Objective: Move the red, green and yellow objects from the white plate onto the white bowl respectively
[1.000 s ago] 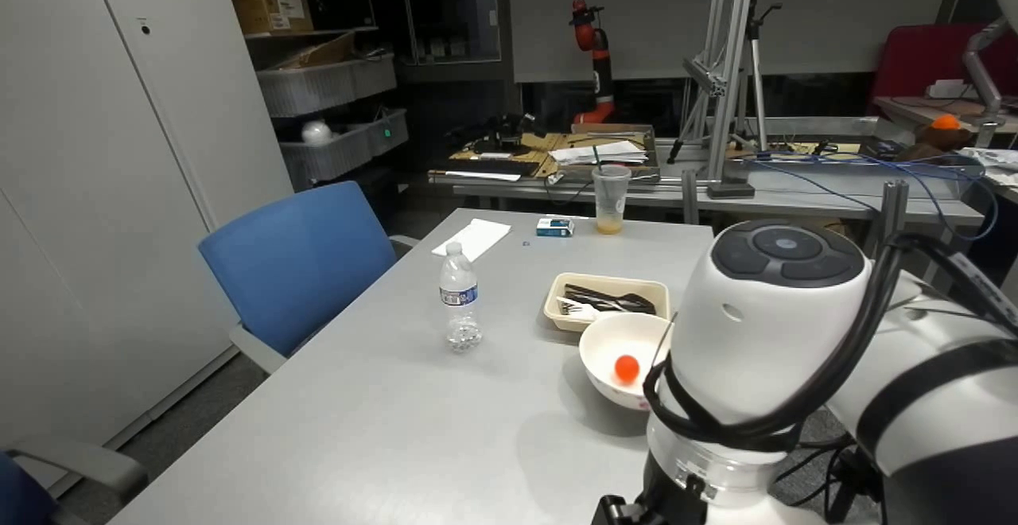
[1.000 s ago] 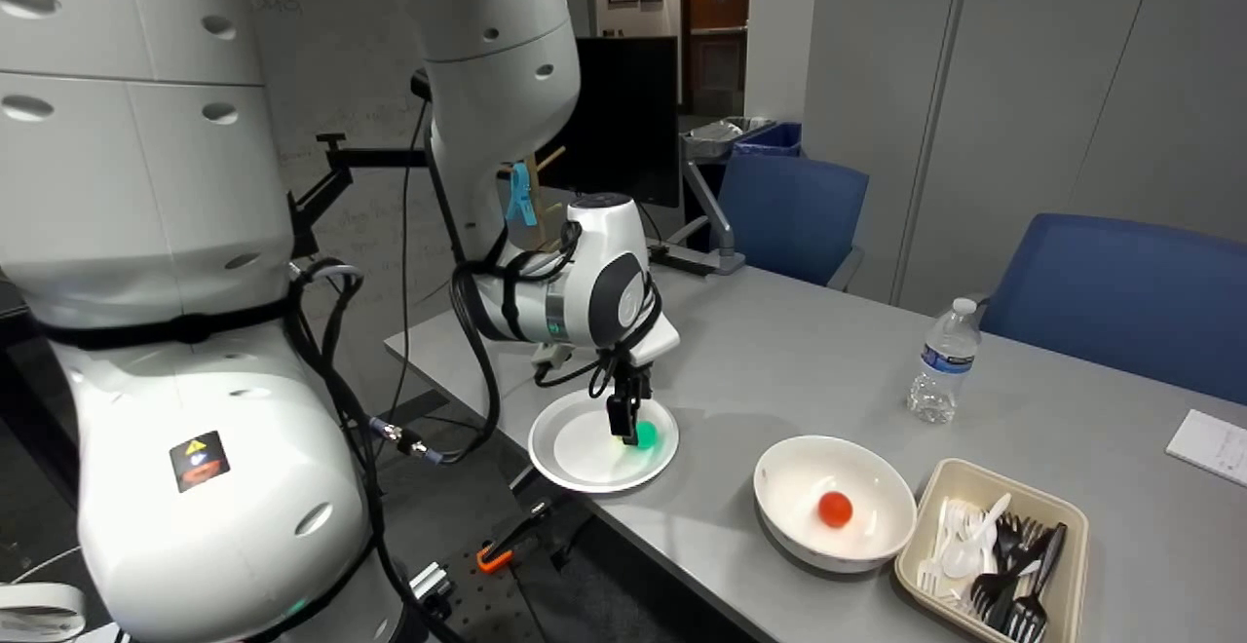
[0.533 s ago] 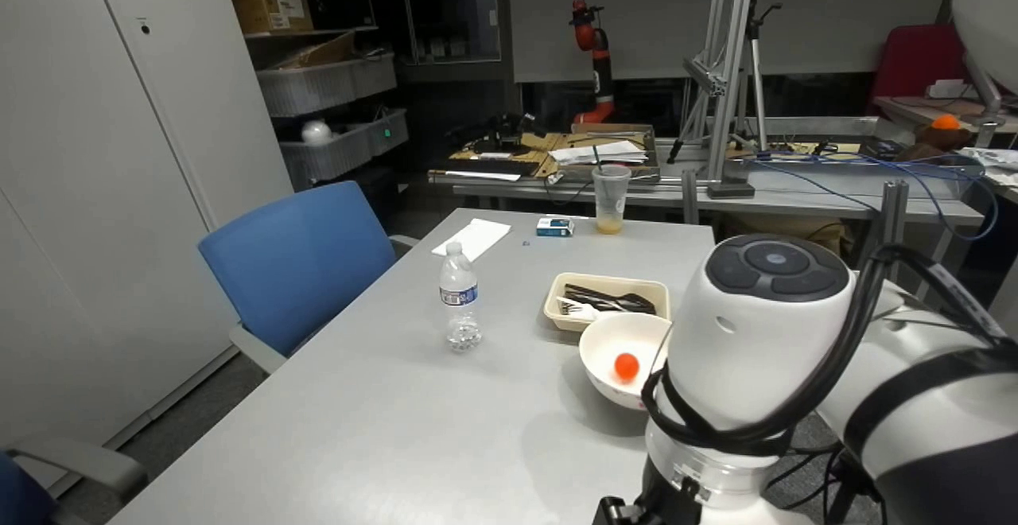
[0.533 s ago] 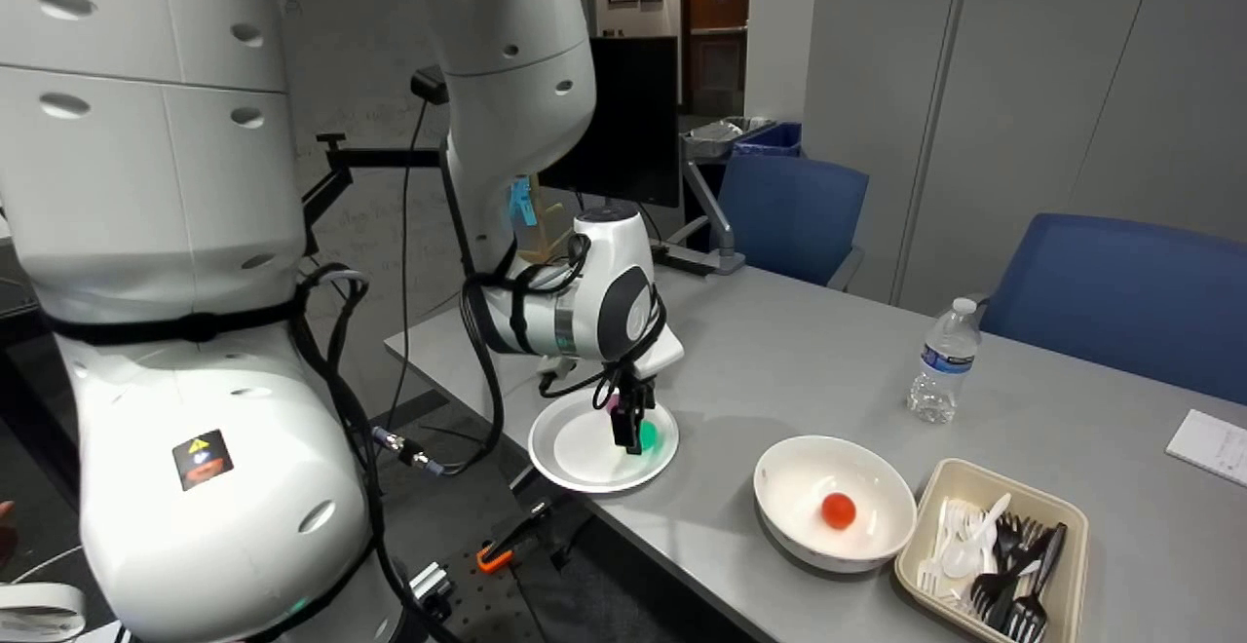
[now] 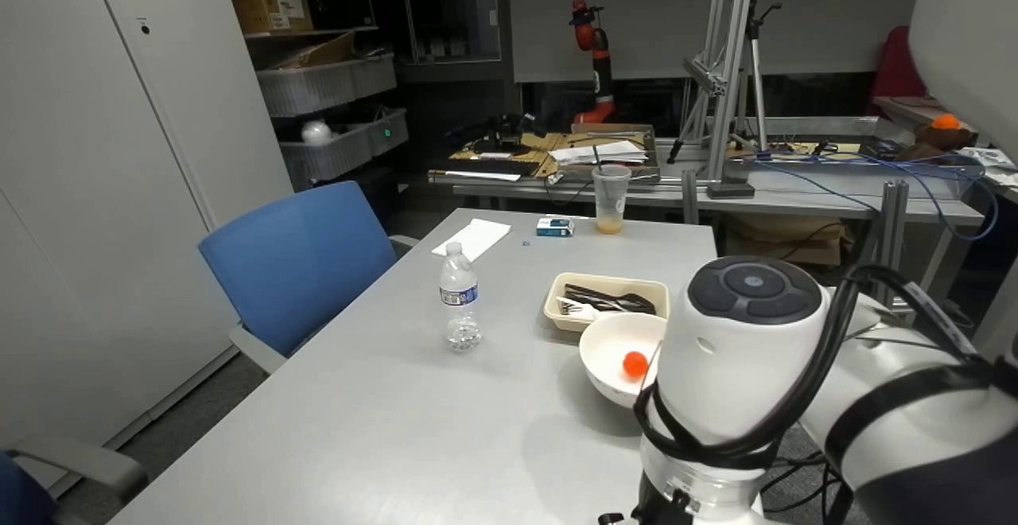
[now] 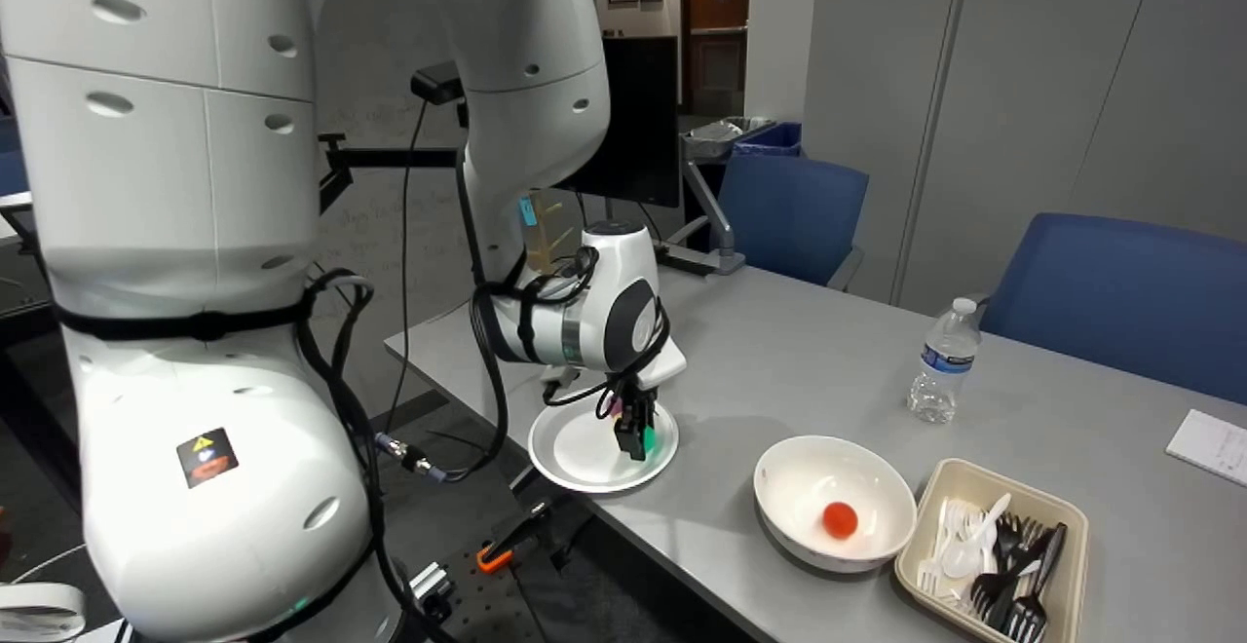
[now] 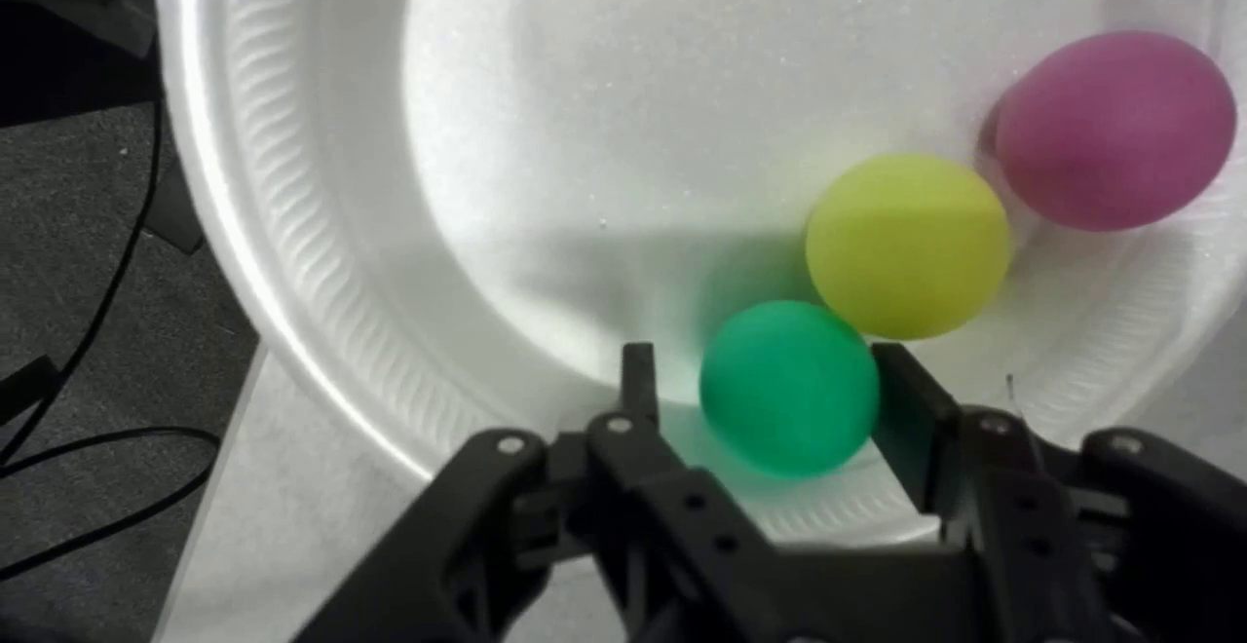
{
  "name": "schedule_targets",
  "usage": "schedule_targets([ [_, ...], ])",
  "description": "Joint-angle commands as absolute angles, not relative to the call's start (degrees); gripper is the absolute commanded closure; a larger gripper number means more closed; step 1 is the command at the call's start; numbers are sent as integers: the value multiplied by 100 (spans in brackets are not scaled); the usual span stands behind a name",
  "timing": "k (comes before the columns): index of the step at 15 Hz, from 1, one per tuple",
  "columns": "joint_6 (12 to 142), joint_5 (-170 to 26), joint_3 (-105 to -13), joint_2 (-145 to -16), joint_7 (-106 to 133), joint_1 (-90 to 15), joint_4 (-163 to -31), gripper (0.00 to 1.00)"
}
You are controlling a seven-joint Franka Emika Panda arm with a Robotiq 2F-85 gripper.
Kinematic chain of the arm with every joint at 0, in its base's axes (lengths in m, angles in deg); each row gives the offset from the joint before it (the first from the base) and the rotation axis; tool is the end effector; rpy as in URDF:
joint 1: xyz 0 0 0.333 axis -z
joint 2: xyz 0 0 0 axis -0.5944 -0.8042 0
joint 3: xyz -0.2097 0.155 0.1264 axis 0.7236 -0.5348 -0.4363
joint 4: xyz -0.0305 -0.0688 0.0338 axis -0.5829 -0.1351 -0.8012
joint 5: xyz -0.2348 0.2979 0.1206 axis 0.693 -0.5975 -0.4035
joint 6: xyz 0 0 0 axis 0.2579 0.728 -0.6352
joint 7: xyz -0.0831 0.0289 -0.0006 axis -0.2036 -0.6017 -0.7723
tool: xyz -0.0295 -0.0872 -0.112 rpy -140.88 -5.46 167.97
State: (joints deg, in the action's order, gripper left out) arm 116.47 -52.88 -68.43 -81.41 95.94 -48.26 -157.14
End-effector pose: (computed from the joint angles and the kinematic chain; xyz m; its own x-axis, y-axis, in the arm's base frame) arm 0.3796 0.1529 0.0789 0.6689 -0.7421 0.0436 -0.7385 -0.6701 -0.0747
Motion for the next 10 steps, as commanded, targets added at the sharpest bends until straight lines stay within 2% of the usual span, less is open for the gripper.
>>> schedule_targets([
  [1,11843,-5220,-6663,-8291,9776,-5012,-15644,73],
  [3,11826,-5238,-6666,-8259,9773,-5012,-15659,82],
  [9,11387,-5654,-7570,-7655,9163,-4249,-15936,82],
  [10,11352,-6335,-7465,-7491,8538,-4490,-16002,82],
])
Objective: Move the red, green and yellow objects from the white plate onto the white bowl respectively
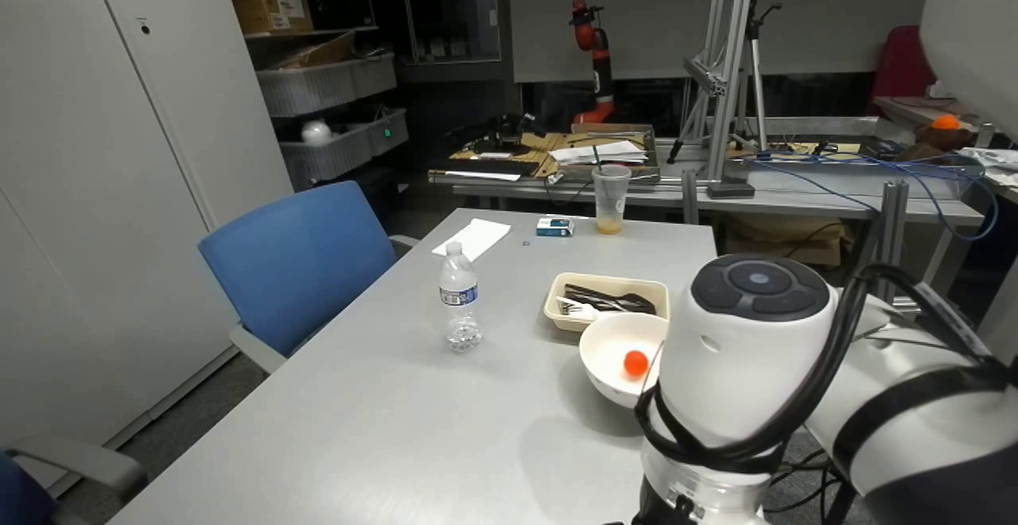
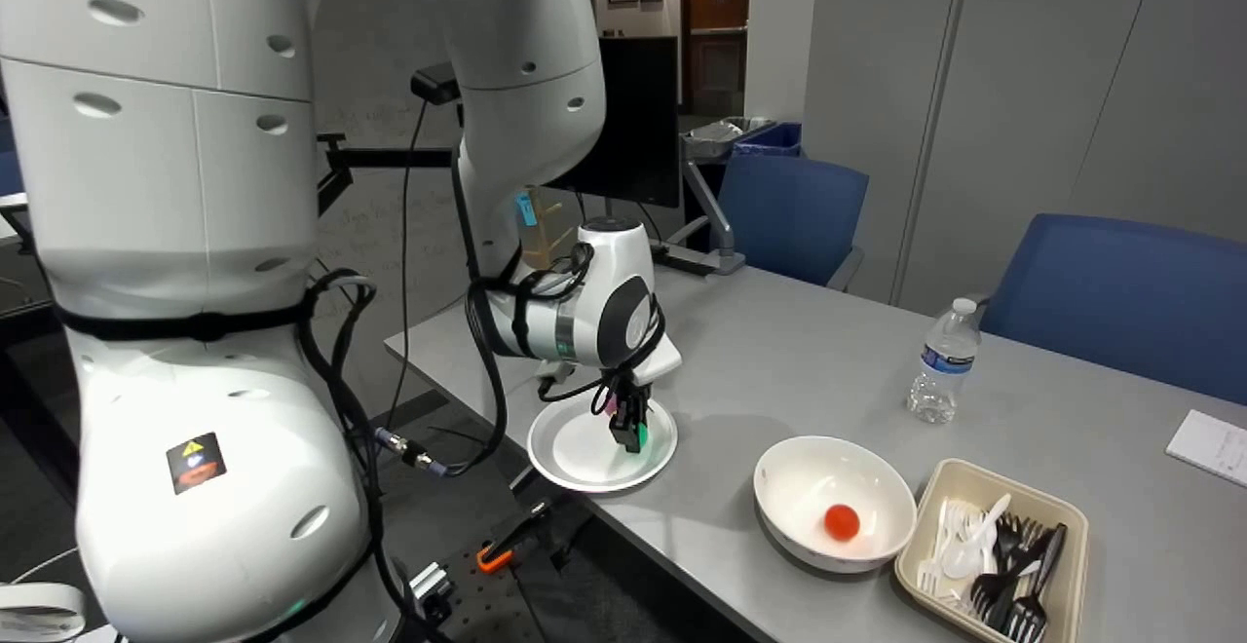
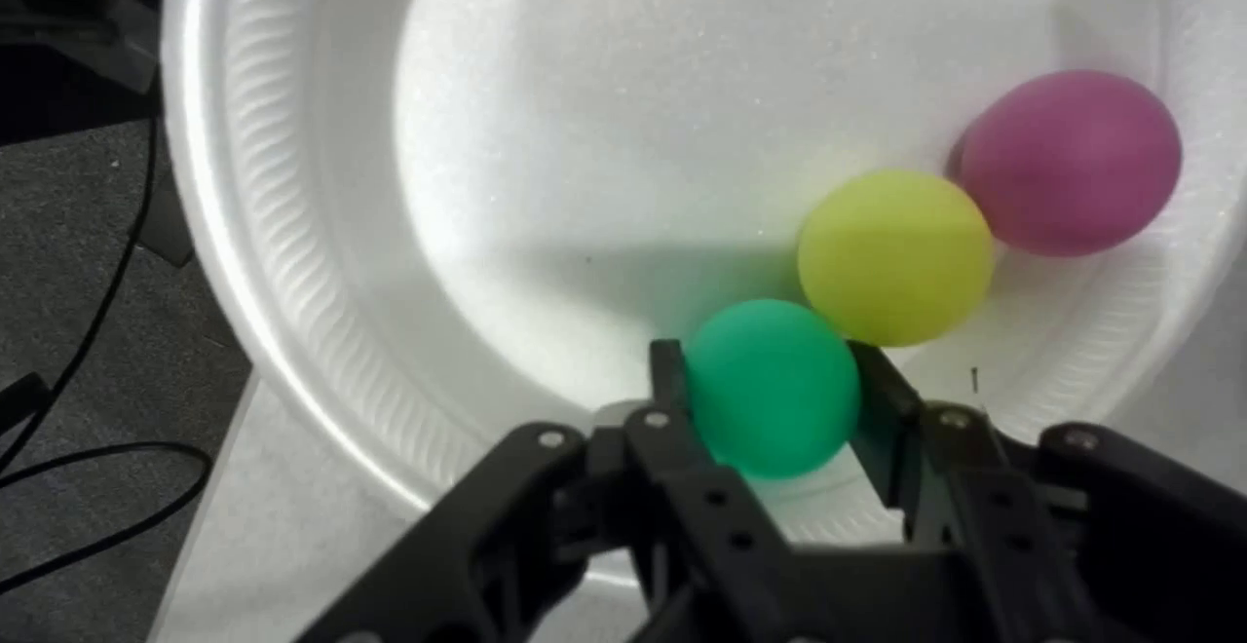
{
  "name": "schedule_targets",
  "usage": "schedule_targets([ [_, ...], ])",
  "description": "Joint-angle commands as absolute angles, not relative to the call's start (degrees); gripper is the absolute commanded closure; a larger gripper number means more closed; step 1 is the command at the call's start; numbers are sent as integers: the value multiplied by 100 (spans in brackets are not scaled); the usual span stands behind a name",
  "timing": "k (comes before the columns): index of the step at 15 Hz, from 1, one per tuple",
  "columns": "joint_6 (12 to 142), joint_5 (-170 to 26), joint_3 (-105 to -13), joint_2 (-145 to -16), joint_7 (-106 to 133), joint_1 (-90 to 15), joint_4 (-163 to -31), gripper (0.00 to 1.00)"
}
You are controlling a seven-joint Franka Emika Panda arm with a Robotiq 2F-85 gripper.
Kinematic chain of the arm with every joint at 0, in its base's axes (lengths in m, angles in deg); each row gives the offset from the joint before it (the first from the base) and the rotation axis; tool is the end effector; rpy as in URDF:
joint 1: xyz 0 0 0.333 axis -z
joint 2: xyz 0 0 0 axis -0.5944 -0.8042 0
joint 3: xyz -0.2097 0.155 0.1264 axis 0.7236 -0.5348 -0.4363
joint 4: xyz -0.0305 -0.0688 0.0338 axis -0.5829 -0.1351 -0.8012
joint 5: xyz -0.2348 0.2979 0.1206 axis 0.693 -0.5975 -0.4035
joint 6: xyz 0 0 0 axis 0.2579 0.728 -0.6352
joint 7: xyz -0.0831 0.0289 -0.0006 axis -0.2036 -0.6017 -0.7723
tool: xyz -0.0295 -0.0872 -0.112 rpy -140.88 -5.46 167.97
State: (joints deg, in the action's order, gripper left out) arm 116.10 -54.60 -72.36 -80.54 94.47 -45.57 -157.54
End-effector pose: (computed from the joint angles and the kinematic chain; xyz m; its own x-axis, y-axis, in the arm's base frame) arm 0.3768 0.1623 0.0844 0.6799 -0.7328 0.0281 -0.7287 -0.6794 -0.0856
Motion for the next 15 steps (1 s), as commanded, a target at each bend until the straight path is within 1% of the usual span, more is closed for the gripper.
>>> schedule_targets([
  [1,11204,-5855,-7675,-7361,8871,-4149,-15969,82],
  [10,9855,-5716,-7240,-5962,8204,-3902,-15799,82],
  [14,9765,-5505,-6920,-5873,8215,-3726,-15647,82],
  [15,9890,-5629,-7006,-5990,8284,-3829,-15691,57],
])
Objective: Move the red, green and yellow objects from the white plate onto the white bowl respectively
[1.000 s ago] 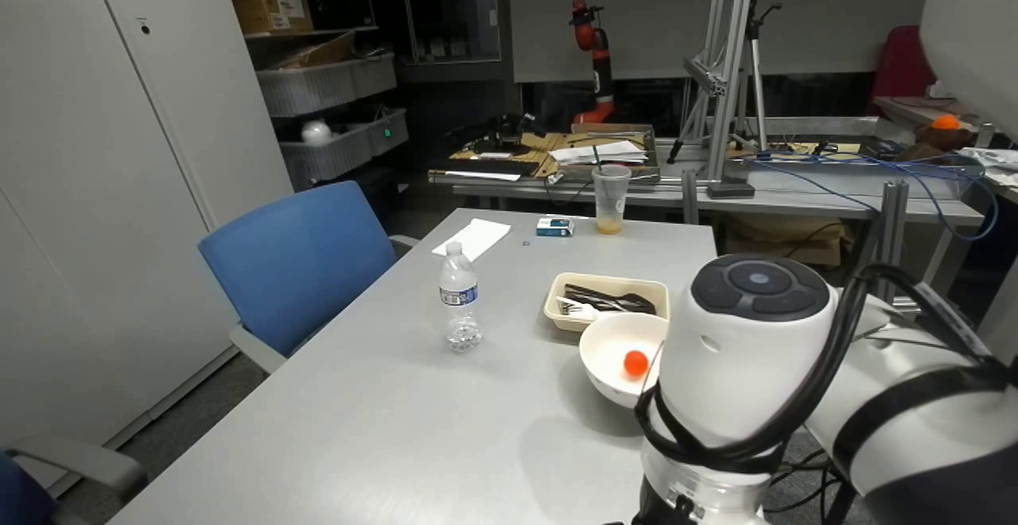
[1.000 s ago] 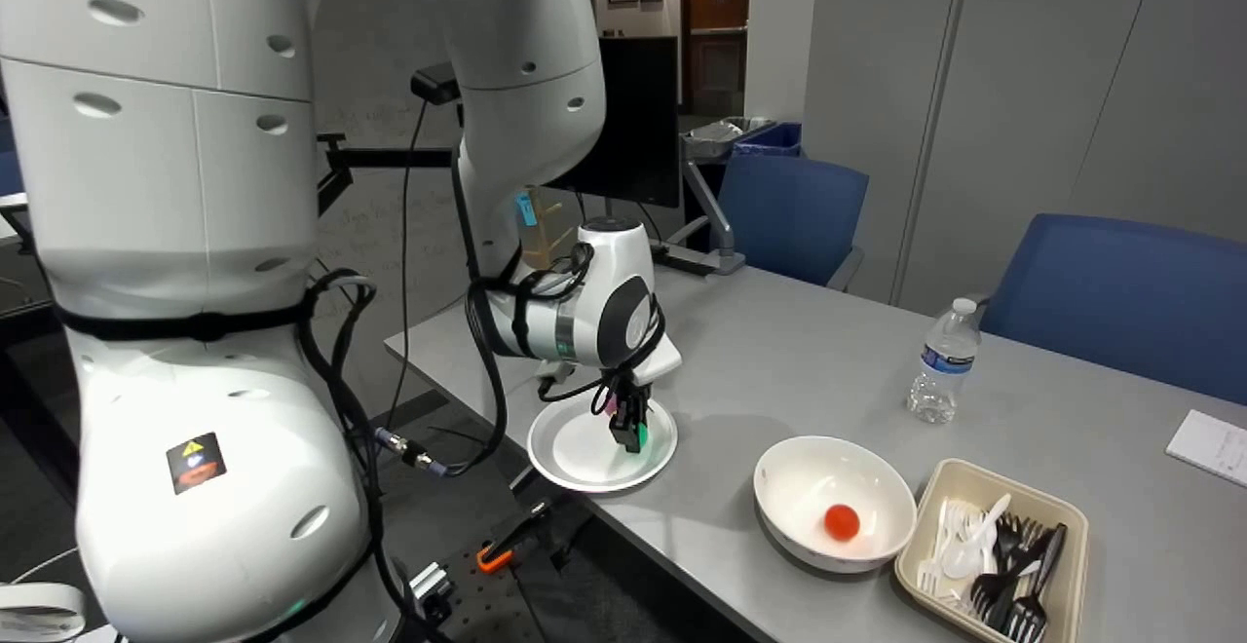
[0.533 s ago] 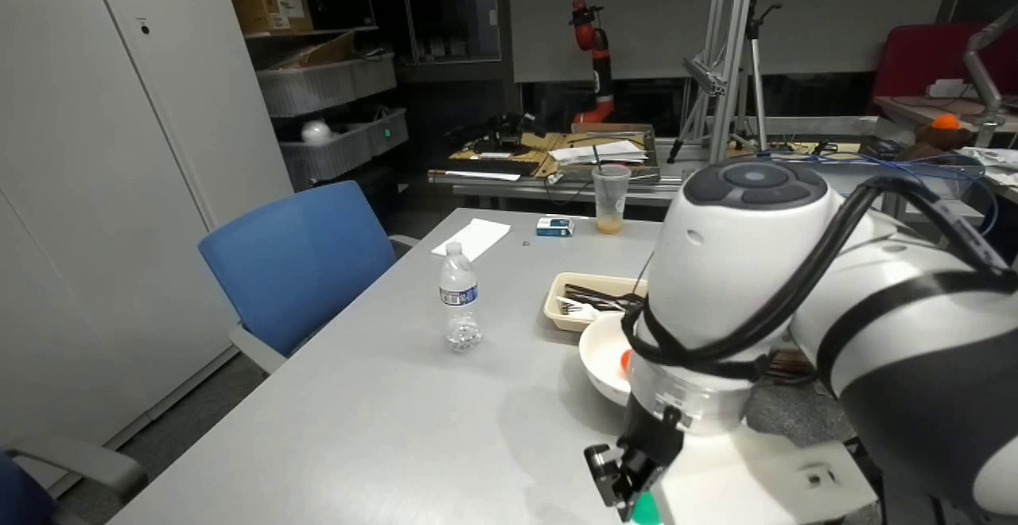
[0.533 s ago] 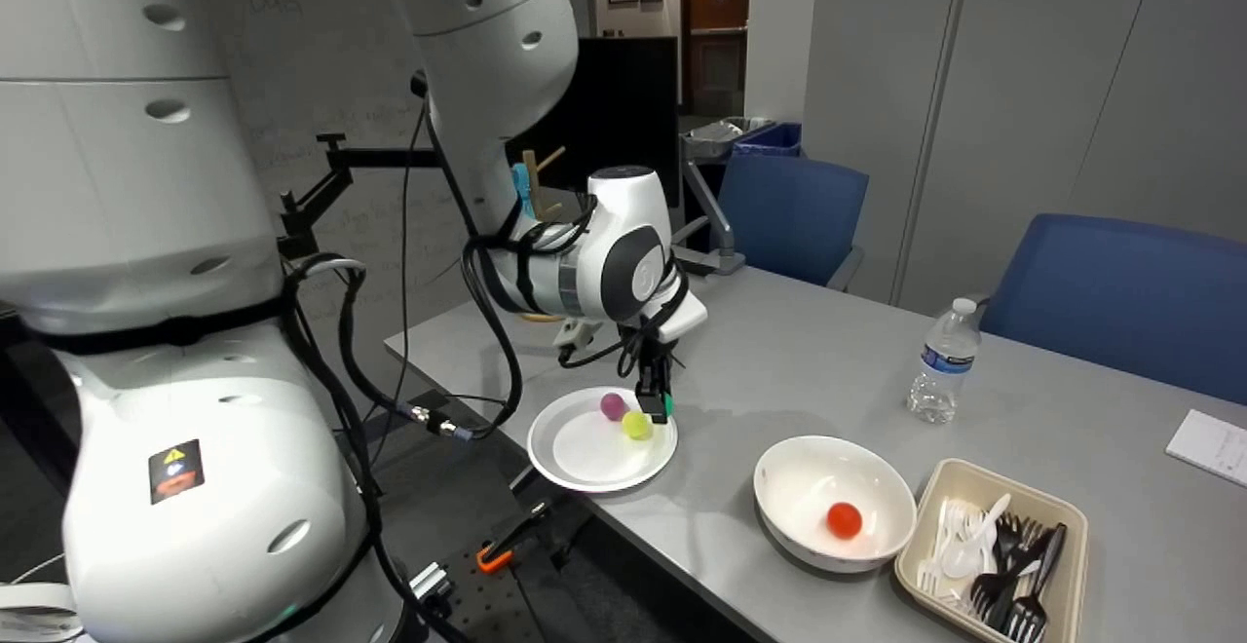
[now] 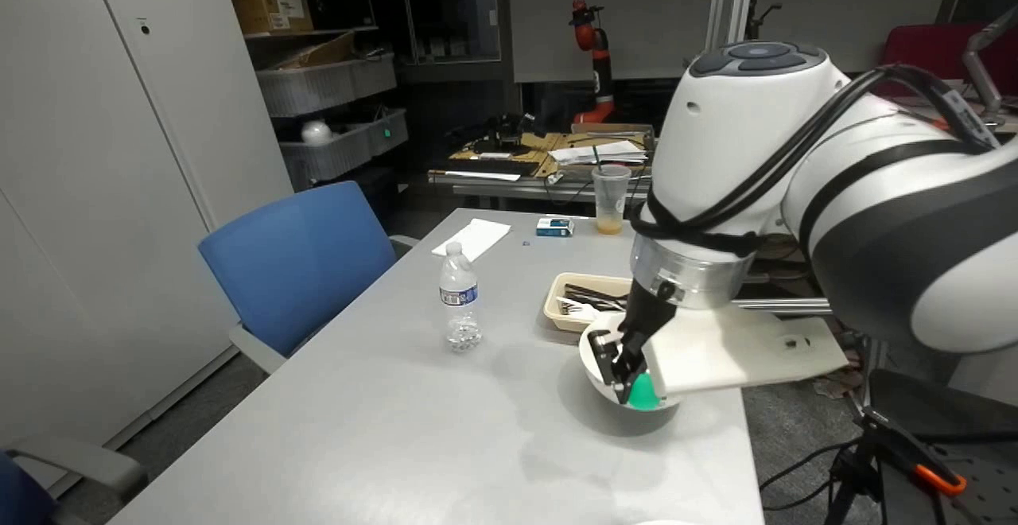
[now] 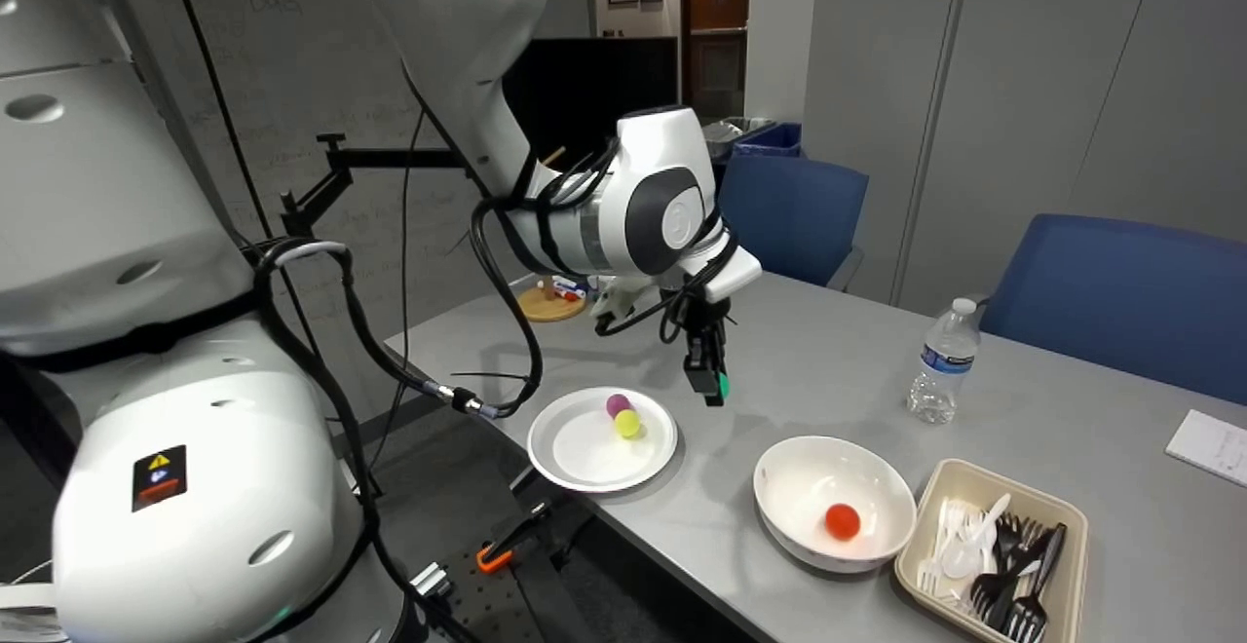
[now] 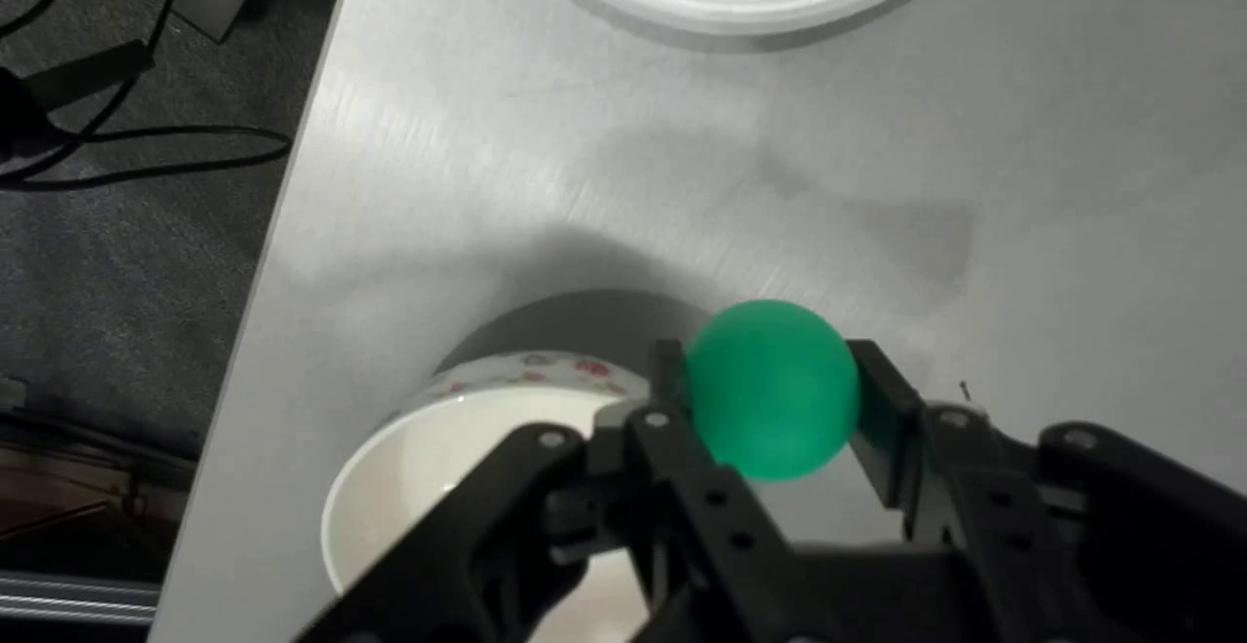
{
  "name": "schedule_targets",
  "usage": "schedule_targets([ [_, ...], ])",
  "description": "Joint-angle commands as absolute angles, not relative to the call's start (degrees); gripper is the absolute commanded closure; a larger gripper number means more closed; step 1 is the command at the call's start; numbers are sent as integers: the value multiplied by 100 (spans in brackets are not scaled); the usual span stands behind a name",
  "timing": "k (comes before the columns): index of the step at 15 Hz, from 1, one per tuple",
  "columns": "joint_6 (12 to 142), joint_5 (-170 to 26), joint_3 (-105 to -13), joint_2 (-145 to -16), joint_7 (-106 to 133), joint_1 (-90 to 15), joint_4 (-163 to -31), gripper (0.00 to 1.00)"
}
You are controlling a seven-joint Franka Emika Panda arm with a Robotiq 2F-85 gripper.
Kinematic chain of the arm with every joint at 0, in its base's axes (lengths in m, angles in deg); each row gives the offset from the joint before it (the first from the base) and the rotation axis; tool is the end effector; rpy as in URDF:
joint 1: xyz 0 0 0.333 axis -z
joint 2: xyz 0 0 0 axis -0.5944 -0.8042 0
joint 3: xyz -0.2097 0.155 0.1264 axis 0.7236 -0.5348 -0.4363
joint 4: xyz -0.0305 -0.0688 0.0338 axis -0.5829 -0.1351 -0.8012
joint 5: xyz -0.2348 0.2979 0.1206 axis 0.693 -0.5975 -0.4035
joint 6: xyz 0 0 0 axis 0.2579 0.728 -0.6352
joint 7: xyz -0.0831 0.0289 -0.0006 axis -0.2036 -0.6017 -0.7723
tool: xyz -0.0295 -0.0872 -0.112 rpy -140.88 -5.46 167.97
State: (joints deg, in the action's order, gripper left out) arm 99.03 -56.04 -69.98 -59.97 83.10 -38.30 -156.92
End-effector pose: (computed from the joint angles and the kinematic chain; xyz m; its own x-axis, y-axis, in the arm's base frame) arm 0.4371 0.0751 0.2089 0.6484 -0.7332 0.2050 -0.7380 -0.6715 -0.0675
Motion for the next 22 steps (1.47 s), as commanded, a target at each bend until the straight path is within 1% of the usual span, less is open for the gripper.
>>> schedule_targets([
  [1,9891,-5612,-6957,-5967,8278,-3778,-15683,57],
  [5,9891,-5573,-6925,-5962,8273,-3733,-15674,57],
  [6,9891,-5571,-6925,-5962,8273,-3733,-15674,82],
  [9,9865,-5564,-6817,-6143,8394,-3621,-15455,82],
  [16,10100,-5336,-6218,-6824,8684,-3352,-14908,82],
  [19,10243,-5237,-5944,-7222,8902,-3458,-14807,82],
  [22,10652,-5141,-5646,-7613,9269,-3665,-14749,82],
])
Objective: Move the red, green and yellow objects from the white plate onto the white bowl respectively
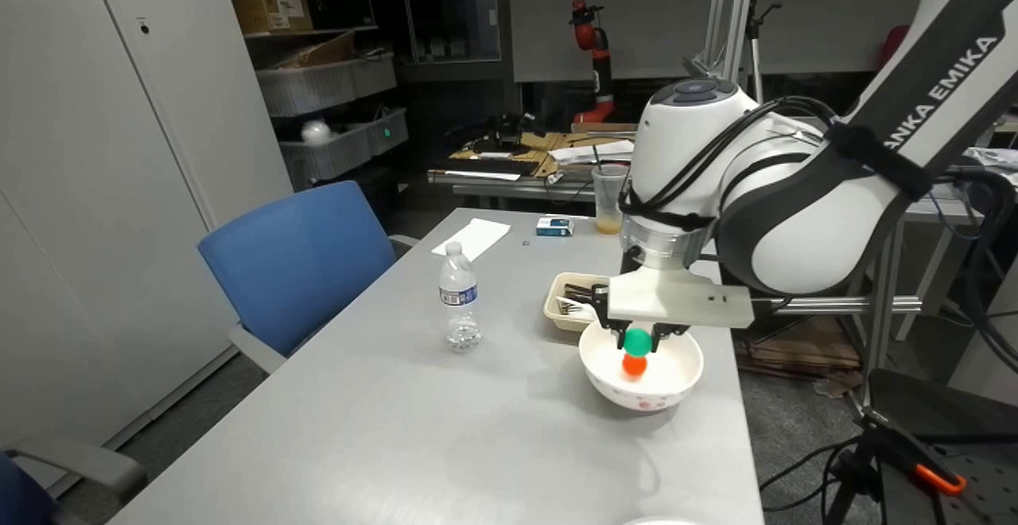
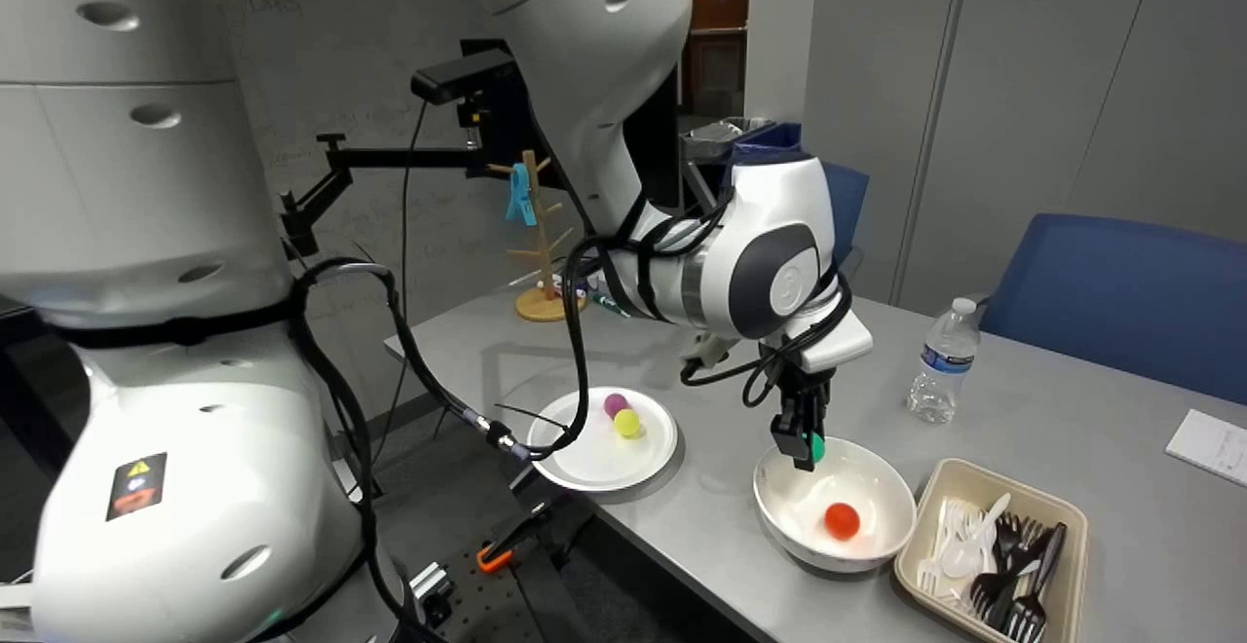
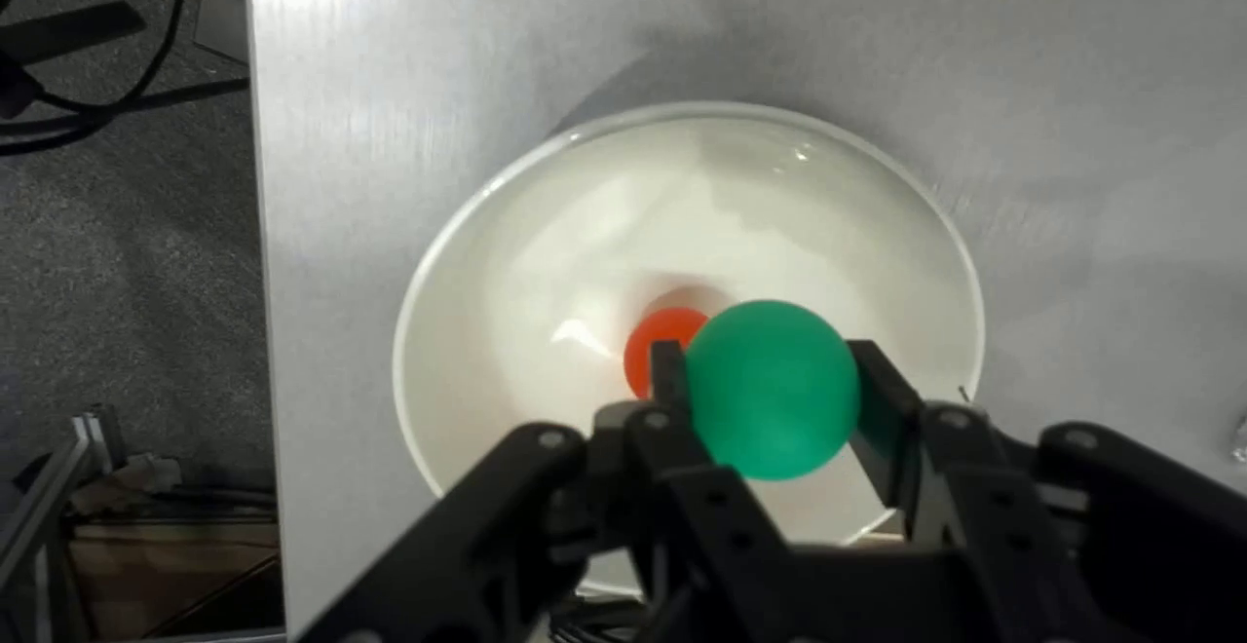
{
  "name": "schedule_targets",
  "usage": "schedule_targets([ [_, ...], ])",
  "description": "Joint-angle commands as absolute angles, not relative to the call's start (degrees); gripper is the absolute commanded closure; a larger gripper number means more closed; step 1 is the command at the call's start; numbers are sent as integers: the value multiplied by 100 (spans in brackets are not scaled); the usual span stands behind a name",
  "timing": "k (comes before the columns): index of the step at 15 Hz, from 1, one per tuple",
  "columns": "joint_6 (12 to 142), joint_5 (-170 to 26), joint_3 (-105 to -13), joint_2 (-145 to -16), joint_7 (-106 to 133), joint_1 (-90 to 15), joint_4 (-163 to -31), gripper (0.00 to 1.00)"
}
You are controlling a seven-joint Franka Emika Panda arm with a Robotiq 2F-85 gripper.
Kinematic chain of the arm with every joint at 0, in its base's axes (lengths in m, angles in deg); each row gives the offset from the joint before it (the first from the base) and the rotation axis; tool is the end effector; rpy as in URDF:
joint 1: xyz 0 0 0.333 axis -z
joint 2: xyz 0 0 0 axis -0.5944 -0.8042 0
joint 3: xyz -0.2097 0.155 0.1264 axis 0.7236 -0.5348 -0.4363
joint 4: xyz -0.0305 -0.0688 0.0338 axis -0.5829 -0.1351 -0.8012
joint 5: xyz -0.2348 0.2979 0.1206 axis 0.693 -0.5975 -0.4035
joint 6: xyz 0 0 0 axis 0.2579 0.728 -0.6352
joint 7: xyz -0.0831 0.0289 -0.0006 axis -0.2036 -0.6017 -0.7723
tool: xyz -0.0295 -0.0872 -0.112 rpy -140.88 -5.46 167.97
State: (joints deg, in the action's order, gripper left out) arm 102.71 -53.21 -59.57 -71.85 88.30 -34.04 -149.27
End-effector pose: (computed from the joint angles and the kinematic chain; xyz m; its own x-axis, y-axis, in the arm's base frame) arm 0.4774 -0.0363 0.1694 0.4115 -0.8903 0.1951 -0.8992 -0.4315 -0.0725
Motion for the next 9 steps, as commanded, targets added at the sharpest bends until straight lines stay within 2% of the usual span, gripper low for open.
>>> schedule_targets([
  [1,10753,-5169,-5550,-7714,9334,-3753,-14731,82],
  [3,10900,-5300,-5368,-7880,9400,-3940,-14695,82],
  [4,10922,-5356,-5280,-7934,9420,-4032,-14683,32],
  [5,10945,-5409,-5208,-7985,9434,-4113,-14671,31],
  [9,10983,-5619,-5025,-7982,9383,-4327,-14718,2],
])
